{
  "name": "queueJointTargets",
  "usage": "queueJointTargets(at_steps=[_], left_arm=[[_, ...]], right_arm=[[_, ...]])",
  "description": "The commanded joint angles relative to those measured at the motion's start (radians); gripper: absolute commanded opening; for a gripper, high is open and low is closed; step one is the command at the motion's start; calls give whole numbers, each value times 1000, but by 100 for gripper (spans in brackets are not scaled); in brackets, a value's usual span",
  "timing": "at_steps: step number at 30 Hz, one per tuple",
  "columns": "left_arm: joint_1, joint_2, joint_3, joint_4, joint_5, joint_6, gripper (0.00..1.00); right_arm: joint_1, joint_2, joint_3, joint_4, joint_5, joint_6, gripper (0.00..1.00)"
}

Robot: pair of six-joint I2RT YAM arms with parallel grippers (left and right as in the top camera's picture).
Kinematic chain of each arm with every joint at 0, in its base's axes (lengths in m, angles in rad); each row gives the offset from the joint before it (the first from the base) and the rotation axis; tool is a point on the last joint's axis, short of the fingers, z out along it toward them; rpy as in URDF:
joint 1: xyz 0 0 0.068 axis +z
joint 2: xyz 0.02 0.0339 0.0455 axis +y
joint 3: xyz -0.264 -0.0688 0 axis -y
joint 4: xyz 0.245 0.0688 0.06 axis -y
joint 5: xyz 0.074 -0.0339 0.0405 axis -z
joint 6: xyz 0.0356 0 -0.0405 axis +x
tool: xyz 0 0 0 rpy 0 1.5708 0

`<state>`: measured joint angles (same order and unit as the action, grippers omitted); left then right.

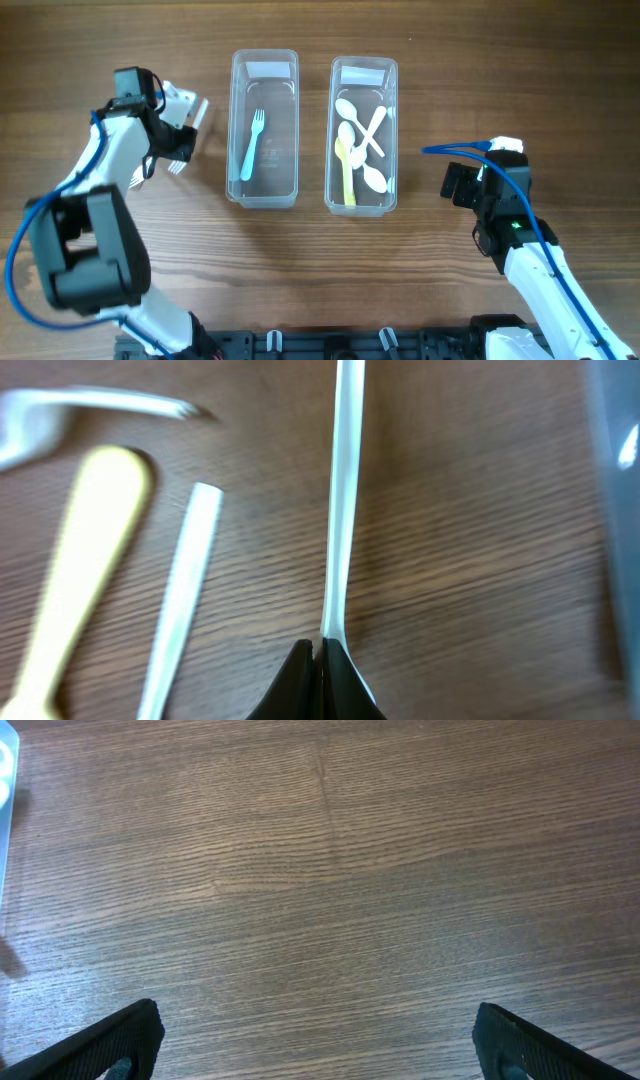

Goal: Pack container
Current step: 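Move the left gripper back over the remaining forks, then grasp a white fork by its handle with the left gripper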

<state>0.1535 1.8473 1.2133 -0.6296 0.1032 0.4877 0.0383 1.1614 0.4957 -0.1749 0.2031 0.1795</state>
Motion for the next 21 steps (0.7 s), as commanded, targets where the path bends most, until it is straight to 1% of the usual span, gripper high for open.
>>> queueJointTargets(at_steps=[1,2,3,4,5,8,10,11,12,13,14,15,16,19,21], left_arm=[[-24,-224,25,25,20,-153,4],[-42,-301,25,30,27,-224,4],[-64,-360,25,29,69,-279,4],[-100,-406,25,26,138,-314,4],[-143,-428,25,21,203,-318,4],[-259,-407,25,-3,219,-367,4],[-317,-363,25,-9,217,-413,4],[-338,-326,24,-6,199,-456,4],[-341,-297,25,-5,192,-475,26],[-341,-287,25,-4,192,-474,38],[-341,-282,25,-1,192,-474,59],[-341,-284,25,10,192,-473,86],[-341,-293,25,23,192,-472,100],[-321,-332,25,54,176,-466,100],[-291,-378,25,45,72,-466,100]], right_arm=[[2,0,2,3,6,13,100],[2,0,2,3,6,13,100],[2,0,2,3,6,14,100],[2,0,2,3,6,13,100],[2,0,2,3,6,13,100],[2,0,2,3,6,14,100],[2,0,2,3,6,14,100],[2,0,2,3,6,14,100],[2,0,2,3,6,14,100],[2,0,2,3,6,13,100],[2,0,2,3,6,14,100],[2,0,2,3,6,14,100],[2,0,2,3,6,14,100],[2,0,2,3,6,13,100],[2,0,2,3,6,14,100]])
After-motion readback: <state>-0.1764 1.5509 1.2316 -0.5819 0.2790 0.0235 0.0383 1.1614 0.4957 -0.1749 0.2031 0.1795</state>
